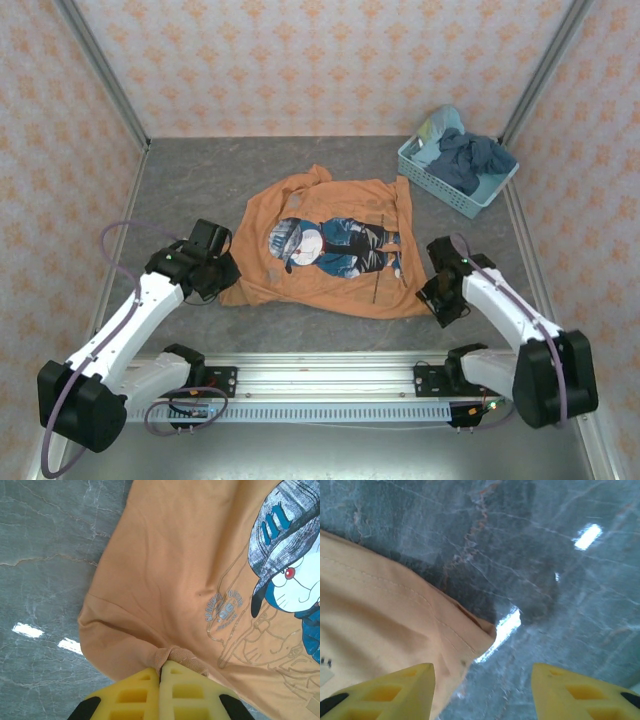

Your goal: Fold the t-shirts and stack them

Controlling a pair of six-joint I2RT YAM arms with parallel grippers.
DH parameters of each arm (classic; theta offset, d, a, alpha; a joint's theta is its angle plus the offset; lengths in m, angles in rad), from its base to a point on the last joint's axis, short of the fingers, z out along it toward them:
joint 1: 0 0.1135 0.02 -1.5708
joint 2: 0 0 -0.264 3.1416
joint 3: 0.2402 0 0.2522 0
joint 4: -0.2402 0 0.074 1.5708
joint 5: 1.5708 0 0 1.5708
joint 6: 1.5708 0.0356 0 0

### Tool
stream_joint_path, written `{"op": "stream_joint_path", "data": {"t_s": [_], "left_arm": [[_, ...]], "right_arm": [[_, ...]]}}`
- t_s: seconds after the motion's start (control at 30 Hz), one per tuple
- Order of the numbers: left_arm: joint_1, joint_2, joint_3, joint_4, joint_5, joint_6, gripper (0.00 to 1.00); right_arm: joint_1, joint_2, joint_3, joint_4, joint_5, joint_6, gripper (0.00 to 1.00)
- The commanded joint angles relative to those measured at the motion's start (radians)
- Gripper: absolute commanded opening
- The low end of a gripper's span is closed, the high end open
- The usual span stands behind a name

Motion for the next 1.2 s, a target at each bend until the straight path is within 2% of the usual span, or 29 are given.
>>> {"op": "stream_joint_path", "data": {"t_s": [0.0,0.07,0.2,0.23,0.37,0.57,0.67,0.93,1.03,1.17], "left_arm": [[-0.008,-0.002,0.009,-0.006,-0.025,-0.013,0.00],[-0.008,0.001,0.009,0.000,-0.027,-0.013,0.00],[-0.007,0.007,0.030,-0.002,-0.048,-0.008,0.00],[-0.007,0.008,0.046,-0.008,-0.058,-0.005,0.00],[0.006,0.024,0.180,-0.046,-0.144,0.021,0.00],[0.084,0.067,0.526,-0.117,-0.255,0.061,0.00],[0.089,0.040,0.683,-0.128,-0.336,0.082,0.00],[0.089,-0.143,0.905,-0.001,-0.407,0.164,0.00],[0.088,-0.123,1.039,0.000,-0.395,0.199,0.00],[0.089,-0.030,1.205,-0.010,-0.390,0.212,0.00]], "right_arm": [[-0.007,0.075,-0.040,0.133,-0.015,0.028,0.47],[-0.007,0.114,-0.040,0.179,-0.010,0.034,0.36],[-0.008,0.154,0.052,0.188,0.003,-0.014,0.02],[-0.008,0.148,0.089,0.172,0.013,-0.031,0.00],[-0.008,0.107,0.317,0.090,0.054,-0.140,0.00],[-0.008,0.134,0.745,-0.006,0.066,-0.291,0.00],[-0.008,0.109,0.894,-0.003,0.053,-0.337,0.00],[-0.007,-0.125,0.994,0.113,-0.052,-0.359,0.00],[-0.008,-0.156,1.050,0.127,-0.084,-0.320,0.00],[-0.008,-0.095,1.116,0.198,-0.169,-0.219,0.00]]}}
